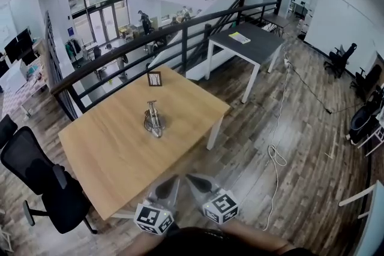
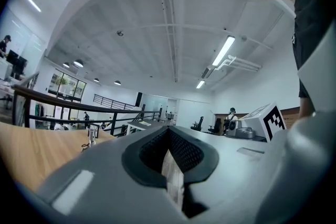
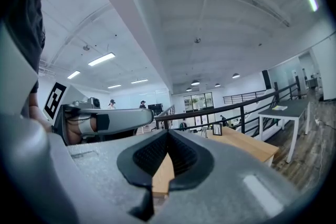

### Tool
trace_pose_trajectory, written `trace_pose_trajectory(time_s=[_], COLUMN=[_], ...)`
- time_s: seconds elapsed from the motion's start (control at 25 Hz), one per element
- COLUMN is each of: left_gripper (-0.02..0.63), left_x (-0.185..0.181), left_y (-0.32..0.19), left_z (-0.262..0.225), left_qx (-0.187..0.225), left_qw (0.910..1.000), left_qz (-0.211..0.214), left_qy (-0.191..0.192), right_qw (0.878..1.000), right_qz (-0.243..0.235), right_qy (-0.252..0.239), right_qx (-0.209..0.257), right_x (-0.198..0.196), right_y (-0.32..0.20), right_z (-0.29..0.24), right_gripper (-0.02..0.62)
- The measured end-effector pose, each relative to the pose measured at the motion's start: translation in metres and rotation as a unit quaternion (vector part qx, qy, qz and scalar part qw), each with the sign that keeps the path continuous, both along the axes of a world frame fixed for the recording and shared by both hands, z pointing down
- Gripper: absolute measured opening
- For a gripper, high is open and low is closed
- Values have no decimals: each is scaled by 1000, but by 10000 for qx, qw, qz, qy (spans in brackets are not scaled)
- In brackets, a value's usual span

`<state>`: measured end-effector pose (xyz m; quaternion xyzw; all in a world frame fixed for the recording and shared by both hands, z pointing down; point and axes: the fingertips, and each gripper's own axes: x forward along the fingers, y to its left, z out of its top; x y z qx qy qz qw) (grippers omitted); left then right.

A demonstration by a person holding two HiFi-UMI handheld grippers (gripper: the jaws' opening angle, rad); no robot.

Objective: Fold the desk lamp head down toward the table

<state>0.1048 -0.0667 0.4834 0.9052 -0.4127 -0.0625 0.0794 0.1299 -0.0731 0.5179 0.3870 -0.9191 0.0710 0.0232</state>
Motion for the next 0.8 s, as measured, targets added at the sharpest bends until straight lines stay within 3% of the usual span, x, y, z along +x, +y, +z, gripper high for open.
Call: trace_pose_trajectory(time_s=[0.36,0.8], left_gripper=[2,2], left_x=[-9,-49], left_y=[64,122], left_z=[-3,-12], left_qx=[4,100], left_qw=[9994,9998], left_qz=[-357,-173], left_qy=[-34,-39], right_qw=[9997,9995], right_qz=[-116,-60], right_qy=[-183,-229], right_qx=[90,211], right_x=[3,-46], right_y=[59,121], right_z=[-8,-24], right_gripper=[2,2])
